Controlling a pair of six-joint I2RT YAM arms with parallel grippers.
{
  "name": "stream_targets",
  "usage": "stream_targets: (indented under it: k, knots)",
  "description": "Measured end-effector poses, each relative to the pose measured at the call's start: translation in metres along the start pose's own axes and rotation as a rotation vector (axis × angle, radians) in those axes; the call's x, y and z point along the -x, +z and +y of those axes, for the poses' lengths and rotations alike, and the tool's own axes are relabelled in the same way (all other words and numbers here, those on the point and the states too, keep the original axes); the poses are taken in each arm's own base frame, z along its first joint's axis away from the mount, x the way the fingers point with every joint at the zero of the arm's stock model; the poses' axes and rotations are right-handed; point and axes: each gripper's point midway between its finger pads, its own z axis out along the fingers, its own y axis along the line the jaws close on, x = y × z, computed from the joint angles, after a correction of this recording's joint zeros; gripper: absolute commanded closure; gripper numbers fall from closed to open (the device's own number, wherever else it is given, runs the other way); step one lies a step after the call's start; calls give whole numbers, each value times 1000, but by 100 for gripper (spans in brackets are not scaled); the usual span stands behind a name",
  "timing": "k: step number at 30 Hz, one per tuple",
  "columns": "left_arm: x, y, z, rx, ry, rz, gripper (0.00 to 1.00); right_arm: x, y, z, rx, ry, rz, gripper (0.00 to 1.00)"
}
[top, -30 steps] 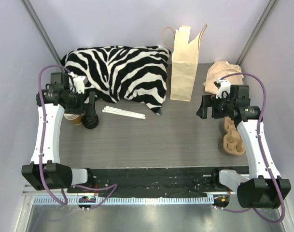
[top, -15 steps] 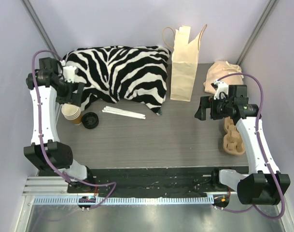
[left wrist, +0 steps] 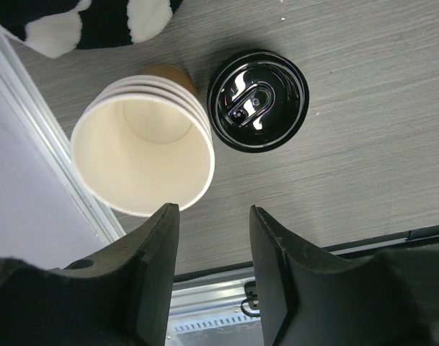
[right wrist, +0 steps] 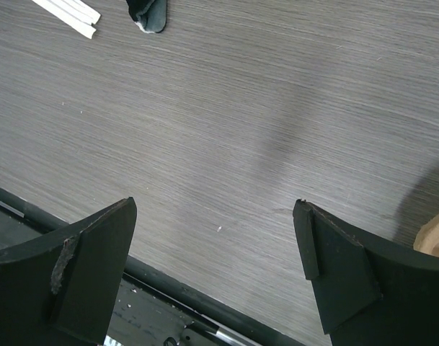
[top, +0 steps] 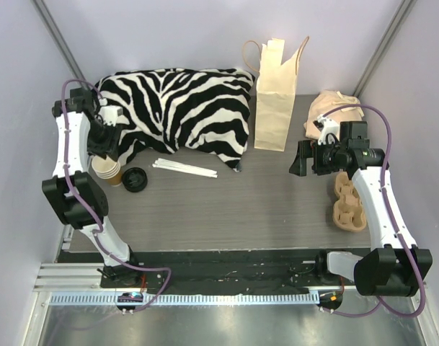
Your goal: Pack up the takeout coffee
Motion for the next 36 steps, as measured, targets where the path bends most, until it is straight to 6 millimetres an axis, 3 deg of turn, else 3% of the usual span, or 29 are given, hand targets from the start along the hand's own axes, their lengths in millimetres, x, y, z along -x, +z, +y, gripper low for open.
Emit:
stream_targets:
  k: [5, 17, 22, 27, 36]
  knots:
    - [-6, 23, 1, -31, -17, 63, 59, 0, 0, 0, 1, -4, 4, 0]
    - [-21, 47, 0, -43, -44, 125, 68, 0, 0, 1, 8, -11, 3, 0]
    - [-22, 52, 2, -34, -45, 130, 81, 0, 1, 1, 9, -11, 3, 0]
    - [-20, 53, 5, -23, -42, 126, 100, 0, 1, 1, 11, -11, 3, 0]
    - [-22, 50, 9, 3, -39, 135, 100, 0, 1, 1, 12, -11, 3, 0]
